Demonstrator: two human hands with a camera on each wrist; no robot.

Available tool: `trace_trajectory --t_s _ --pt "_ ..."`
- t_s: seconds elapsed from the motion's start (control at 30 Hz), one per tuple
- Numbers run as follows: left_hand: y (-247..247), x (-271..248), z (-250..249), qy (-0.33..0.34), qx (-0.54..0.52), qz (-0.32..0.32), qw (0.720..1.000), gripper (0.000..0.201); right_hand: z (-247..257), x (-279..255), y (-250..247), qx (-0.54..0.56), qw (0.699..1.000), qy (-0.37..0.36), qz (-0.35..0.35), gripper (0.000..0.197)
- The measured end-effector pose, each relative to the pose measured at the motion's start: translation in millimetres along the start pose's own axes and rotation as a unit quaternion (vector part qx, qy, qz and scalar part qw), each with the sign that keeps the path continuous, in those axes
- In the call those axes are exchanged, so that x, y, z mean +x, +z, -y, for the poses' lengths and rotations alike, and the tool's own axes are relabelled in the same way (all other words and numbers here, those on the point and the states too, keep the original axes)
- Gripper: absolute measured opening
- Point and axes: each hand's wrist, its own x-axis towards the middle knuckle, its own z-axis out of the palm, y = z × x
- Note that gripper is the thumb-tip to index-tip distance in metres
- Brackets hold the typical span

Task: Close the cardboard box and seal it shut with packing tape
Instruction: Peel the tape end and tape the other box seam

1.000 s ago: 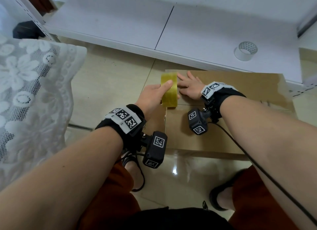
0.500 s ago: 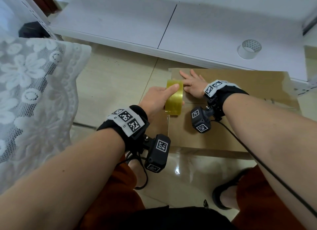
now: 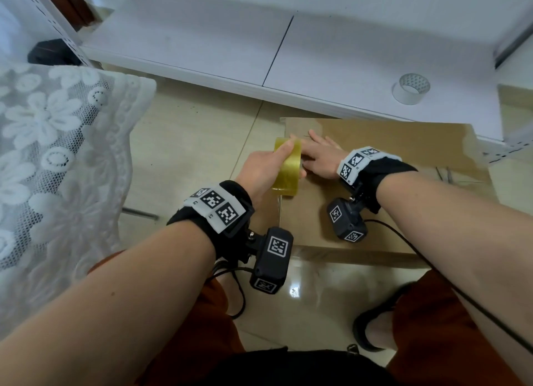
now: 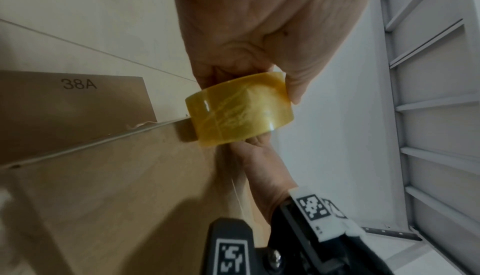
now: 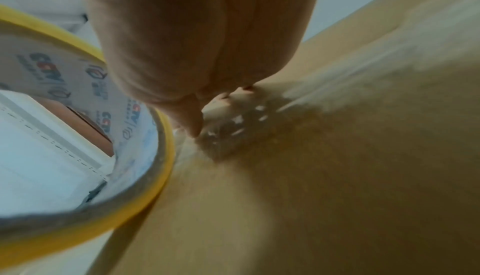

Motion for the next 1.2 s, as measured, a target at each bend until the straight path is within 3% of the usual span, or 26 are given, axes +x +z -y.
trace_trajectory --t_s 0.27,0.6,0.9,1.1,1.2 --pt "0 1 -3 -0.016 -0.020 -0.011 1.000 0.032 2 -8 3 -0.025 1.000 0.012 0.009 0.049" --pt "-4 8 -2 -0.021 0.017 -0.014 1.000 0.035 2 -8 9 -0.024 0.999 0.023 -0.005 0.053" --pt "-6 -1 -5 -0.051 -0.013 -0.007 0.999 0.030 4 -6 9 -0.038 0.998 0.042 0.005 0.055" --pt "0 -9 -6 -0.067 0.004 -0.009 0.998 0.052 12 -23 16 -0.040 0.999 0.019 0.002 0.063" --pt "1 -11 -7 -0.070 0.005 -0.003 0.998 0.047 10 -32 19 -0.031 0.999 0.012 0.004 0.067"
